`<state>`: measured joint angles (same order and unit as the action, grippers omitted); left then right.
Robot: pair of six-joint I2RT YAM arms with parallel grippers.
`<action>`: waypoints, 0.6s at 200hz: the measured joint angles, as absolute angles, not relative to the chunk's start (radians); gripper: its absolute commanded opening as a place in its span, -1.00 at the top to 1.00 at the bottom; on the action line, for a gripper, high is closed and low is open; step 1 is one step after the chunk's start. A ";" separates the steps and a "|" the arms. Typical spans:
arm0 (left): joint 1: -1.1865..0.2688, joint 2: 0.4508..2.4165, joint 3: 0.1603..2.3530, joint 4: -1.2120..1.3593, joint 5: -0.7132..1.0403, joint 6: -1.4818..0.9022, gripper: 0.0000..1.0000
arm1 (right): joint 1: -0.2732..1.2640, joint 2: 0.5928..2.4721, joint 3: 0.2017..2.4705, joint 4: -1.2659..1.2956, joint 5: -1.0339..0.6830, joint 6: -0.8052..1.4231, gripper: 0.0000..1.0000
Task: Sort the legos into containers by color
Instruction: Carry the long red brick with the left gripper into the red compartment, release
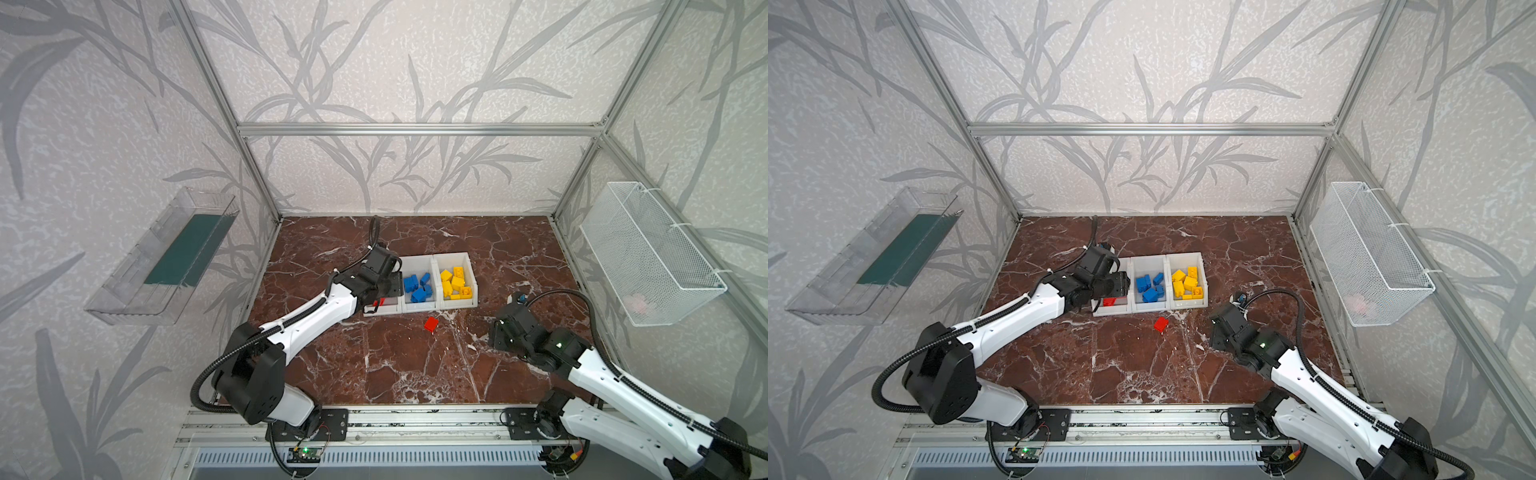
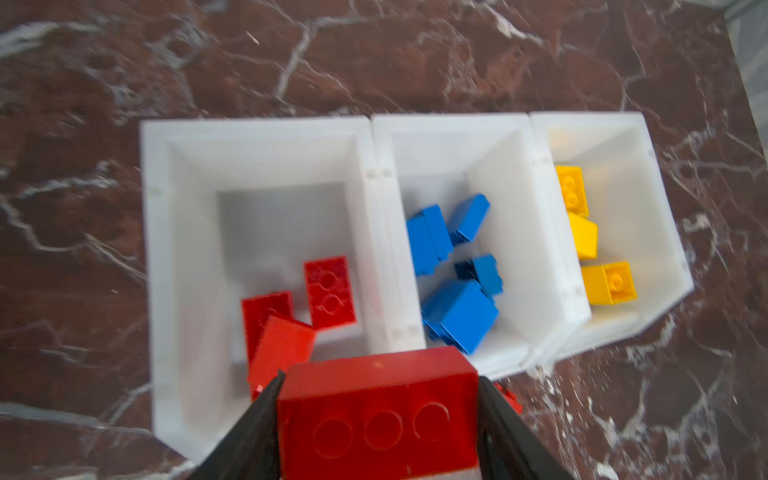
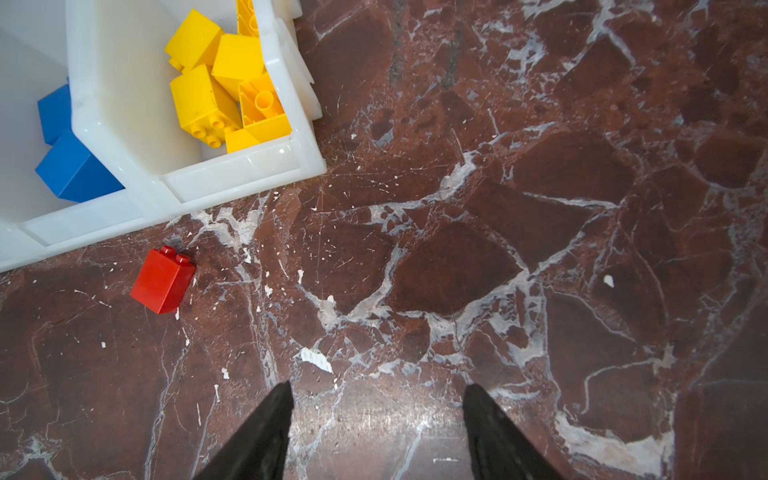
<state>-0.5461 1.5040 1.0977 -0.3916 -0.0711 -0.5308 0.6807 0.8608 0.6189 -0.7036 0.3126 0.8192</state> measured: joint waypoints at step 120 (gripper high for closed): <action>-0.443 1.694 1.229 -0.443 -0.043 -0.464 -0.70 | 0.679 0.842 0.619 -0.721 0.294 0.780 -0.33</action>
<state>-0.4427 1.6936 1.2289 -0.4431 -0.0429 -0.4644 0.6792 0.8425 0.6189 -0.7212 0.2943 0.7799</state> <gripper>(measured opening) 0.843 0.665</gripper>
